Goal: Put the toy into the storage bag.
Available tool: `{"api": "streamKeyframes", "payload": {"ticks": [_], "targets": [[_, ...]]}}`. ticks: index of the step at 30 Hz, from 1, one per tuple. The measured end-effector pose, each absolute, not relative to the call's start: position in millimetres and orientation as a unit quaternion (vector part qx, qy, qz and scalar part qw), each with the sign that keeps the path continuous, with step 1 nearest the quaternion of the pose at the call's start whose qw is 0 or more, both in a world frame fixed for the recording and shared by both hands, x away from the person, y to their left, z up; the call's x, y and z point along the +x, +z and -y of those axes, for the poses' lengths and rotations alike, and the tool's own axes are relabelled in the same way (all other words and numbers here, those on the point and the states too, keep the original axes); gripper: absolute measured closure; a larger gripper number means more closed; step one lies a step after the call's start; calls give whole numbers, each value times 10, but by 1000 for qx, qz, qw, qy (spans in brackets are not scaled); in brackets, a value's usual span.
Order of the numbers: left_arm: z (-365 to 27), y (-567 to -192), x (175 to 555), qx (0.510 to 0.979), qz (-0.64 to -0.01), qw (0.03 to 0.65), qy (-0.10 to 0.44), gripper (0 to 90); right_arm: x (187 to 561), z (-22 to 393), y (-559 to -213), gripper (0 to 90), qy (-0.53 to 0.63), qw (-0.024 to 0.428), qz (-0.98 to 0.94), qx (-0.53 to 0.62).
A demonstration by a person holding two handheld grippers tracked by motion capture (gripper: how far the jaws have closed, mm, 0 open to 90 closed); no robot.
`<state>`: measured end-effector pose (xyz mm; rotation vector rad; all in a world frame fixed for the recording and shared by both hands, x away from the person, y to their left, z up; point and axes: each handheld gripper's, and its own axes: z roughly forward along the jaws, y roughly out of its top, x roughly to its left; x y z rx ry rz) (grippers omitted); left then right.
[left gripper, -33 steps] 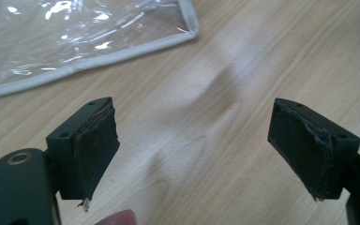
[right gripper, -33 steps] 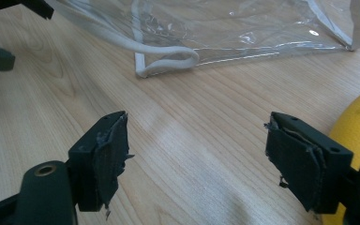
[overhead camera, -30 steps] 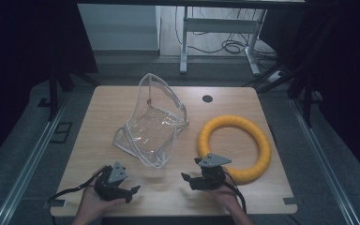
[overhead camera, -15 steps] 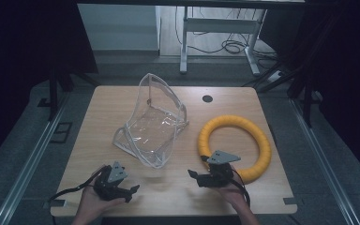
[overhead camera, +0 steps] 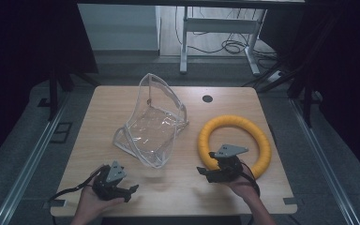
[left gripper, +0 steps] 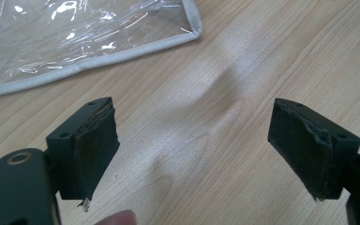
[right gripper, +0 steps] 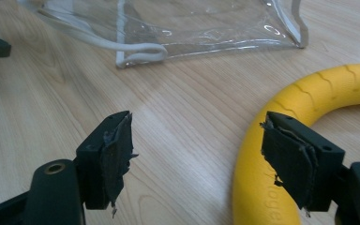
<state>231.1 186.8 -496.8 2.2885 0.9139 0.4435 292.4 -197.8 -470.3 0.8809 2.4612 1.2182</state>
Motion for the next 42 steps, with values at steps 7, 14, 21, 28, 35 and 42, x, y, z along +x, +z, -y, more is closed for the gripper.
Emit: {"api": "streamKeyframes", "payload": {"ticks": [7, 14, 21, 28, 35, 42], "targets": [[-1868, -4969, 2315, 870, -344, 311, 168, 159, 3018, 2013, -4651, 269, 393, 121, -861, 300], [-1870, -4966, 2312, 869, -346, 313, 166, 159, 3119, 2071, -4564, 276, 368, 115, -874, 296], [-1881, -4955, 2312, 870, -344, 312, 166, 159, 3226, 2134, -4520, 280, 333, 103, -889, 296], [-1878, -4956, 2313, 870, -344, 313, 165, 159, 3281, 2178, -4557, 282, 303, 93, -900, 298], [-1876, -4957, 2316, 870, -344, 312, 164, 159, 3334, 2188, -4576, 283, 276, 84, -910, 297], [-1879, -4956, 2316, 871, -343, 311, 165, 159, 3412, 2084, -4665, 280, 233, 62, -925, 292]]}}
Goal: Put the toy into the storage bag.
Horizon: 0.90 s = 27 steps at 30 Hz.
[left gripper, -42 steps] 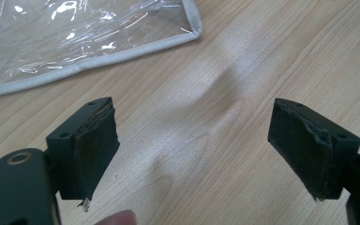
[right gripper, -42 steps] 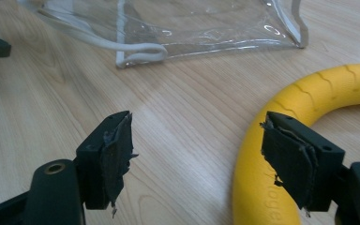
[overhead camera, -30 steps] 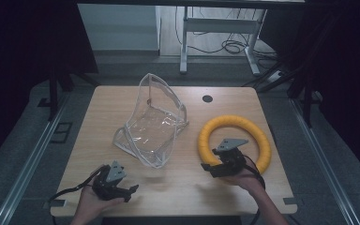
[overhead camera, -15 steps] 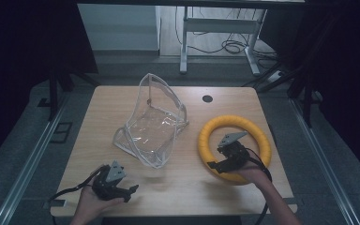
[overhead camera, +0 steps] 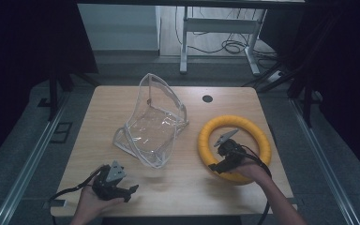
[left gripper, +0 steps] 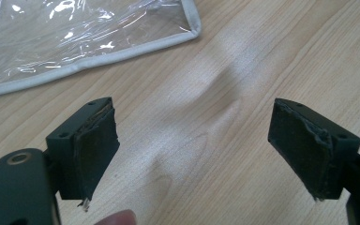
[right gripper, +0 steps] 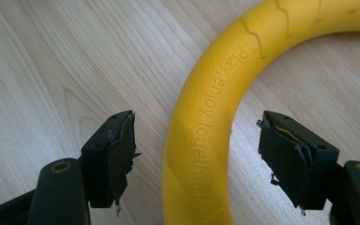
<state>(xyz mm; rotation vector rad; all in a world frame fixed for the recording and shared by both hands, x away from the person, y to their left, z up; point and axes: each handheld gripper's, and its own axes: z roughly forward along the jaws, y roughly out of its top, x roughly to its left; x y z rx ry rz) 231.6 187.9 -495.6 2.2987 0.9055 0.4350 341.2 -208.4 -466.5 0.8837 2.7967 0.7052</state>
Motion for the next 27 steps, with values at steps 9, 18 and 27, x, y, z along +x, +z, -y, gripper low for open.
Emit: {"api": "streamKeyframes", "payload": {"ticks": [9, 18, 27], "targets": [[-1880, -4955, 2314, 871, -343, 312, 165, 159, 3484, 1972, -4790, 292, 183, 54, -937, 293], [-1871, -4967, 2318, 872, -342, 309, 163, 157, 3556, 1928, -4921, 322, 141, 44, -942, 301], [-1874, -4961, 2316, 872, -342, 310, 163, 157, 3616, 1862, -4998, 416, 108, 24, -948, 297]]}}
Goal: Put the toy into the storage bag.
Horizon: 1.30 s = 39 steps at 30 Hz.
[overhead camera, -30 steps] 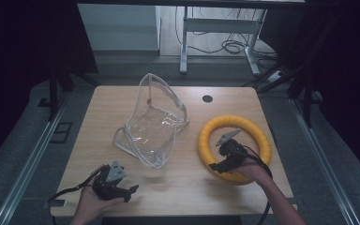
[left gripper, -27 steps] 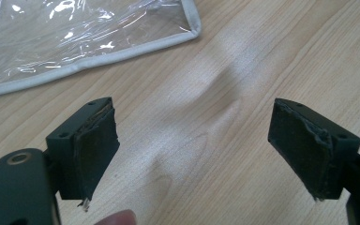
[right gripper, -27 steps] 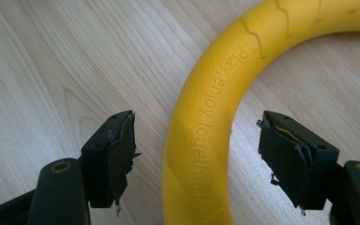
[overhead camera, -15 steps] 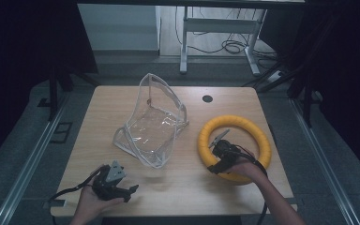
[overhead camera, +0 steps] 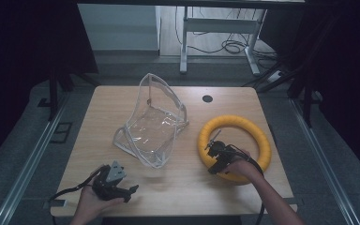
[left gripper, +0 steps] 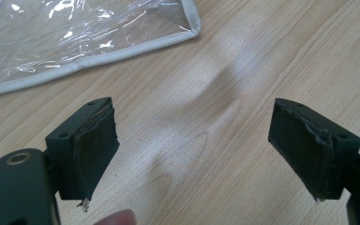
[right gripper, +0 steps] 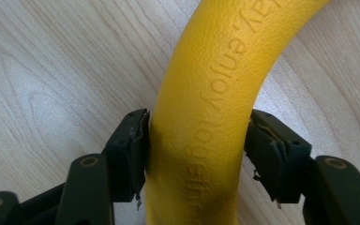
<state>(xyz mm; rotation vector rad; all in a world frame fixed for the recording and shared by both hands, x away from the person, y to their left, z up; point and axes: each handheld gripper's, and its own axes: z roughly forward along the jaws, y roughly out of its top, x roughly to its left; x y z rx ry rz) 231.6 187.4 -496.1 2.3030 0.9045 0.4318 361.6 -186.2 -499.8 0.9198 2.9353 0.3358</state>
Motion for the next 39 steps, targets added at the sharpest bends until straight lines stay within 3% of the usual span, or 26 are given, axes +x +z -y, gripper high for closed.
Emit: {"api": "streamKeyframes", "payload": {"ticks": [17, 39], "targets": [[-1877, -4958, 2317, 872, -342, 310, 164, 157, 3649, 1829, -4987, 485, 96, 14, -949, 300], [-1879, -4957, 2326, 870, -343, 313, 166, 157, 3570, 2154, -4423, 495, 194, 61, -922, 328]]}}
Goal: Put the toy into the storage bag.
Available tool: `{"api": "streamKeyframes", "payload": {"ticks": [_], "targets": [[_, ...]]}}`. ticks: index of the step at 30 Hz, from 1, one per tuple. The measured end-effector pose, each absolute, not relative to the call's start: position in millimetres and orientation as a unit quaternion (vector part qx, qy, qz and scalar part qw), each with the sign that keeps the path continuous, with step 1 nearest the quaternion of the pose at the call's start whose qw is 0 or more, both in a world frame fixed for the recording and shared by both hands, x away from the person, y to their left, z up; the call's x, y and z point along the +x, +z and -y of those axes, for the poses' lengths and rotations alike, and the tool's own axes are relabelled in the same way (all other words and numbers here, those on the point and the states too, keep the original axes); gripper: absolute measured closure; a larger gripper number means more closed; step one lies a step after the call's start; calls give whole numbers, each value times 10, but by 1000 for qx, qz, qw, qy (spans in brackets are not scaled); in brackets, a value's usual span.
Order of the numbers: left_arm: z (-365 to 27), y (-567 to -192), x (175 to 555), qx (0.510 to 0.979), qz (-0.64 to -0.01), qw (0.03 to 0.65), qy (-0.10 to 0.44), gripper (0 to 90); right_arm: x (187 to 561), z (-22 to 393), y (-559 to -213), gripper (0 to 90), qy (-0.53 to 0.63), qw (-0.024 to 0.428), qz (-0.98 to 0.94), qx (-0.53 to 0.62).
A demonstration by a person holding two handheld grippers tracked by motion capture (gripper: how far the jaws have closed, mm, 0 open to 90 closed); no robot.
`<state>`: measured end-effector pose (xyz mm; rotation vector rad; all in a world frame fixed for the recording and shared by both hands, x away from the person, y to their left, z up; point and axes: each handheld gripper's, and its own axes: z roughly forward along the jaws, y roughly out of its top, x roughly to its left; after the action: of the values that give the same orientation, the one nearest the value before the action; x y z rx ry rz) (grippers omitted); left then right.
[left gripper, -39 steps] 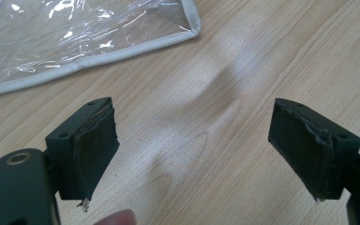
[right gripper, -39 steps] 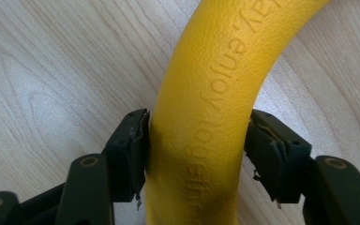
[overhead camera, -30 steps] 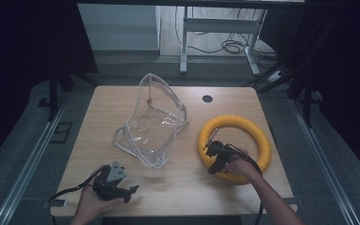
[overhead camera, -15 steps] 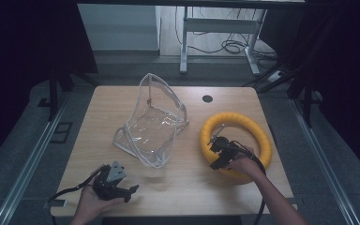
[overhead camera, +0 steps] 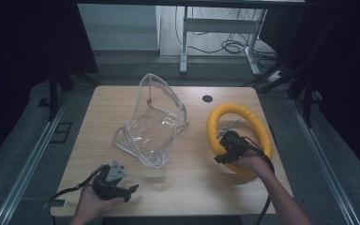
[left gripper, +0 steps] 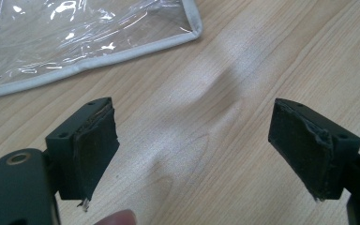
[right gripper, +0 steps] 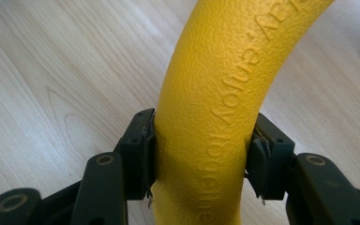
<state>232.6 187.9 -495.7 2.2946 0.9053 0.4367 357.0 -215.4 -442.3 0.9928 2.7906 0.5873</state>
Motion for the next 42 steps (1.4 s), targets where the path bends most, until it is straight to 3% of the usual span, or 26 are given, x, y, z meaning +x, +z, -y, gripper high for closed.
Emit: {"api": "streamKeyframes", "payload": {"ticks": [16, 42], "targets": [[-1884, -4949, 2326, 869, -345, 315, 167, 157, 3545, 2363, -3950, 496, 285, 116, -889, 339], [-1887, -4949, 2326, 869, -344, 314, 169, 157, 3460, 2291, -3604, 494, 412, 139, -845, 310]]}}
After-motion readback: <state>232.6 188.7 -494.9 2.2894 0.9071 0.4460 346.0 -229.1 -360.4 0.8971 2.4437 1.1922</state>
